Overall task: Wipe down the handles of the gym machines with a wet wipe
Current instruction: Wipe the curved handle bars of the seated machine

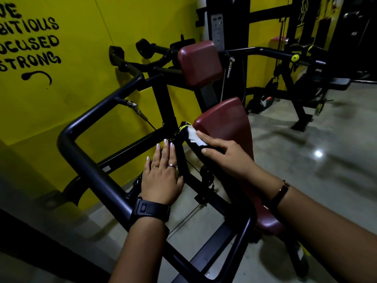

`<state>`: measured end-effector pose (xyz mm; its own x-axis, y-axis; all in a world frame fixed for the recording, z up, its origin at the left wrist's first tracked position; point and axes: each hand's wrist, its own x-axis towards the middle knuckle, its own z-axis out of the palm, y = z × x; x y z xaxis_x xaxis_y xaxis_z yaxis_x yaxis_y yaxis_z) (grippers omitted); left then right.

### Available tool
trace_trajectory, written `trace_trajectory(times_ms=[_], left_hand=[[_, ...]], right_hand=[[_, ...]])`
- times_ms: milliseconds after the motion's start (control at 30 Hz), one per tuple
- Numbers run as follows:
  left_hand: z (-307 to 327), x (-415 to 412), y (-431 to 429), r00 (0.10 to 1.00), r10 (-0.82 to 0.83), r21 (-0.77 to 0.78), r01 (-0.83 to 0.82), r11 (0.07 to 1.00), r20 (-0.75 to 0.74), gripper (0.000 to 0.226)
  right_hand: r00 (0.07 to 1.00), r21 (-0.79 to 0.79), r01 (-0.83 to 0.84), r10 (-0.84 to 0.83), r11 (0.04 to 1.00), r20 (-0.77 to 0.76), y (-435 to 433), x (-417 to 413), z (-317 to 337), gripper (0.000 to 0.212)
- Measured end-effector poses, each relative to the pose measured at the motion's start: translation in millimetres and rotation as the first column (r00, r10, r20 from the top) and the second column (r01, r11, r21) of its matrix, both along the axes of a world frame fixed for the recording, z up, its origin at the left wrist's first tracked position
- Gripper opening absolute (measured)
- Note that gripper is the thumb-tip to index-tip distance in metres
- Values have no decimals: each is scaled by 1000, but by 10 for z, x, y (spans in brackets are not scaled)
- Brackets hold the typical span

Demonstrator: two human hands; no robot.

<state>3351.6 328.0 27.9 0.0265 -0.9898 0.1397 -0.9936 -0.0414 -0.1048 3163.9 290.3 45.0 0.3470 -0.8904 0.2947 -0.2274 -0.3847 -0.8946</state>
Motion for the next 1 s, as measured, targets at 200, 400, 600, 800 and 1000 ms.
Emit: trace_trajectory(times_ms=[200, 400, 600, 800, 1000], left_hand=[[-9, 4, 2, 1000, -3, 2, 3, 1000, -4, 86], [-9, -3, 5, 1000, -5, -5, 5, 1000, -4, 86], [-9, -12, 14, 1000, -1, -11, 1, 1000, 0, 86], [13, -23, 17, 1000, 5, 4, -5, 1000, 5, 87], [4, -18, 2, 1000, 7, 8, -8, 1000, 10, 88]], right_hand=[[922, 277, -199, 84, 940, 377, 217, -288, -321, 47], [994, -183, -81, 92, 980, 56, 425, -442, -542, 49], [910, -675, -130, -183, 726, -373, 258, -266, -379, 48], [854, -649, -210, -187, 731, -486, -28, 16, -72, 53], [979, -58, -176, 168, 983, -115, -215, 128, 161, 60]])
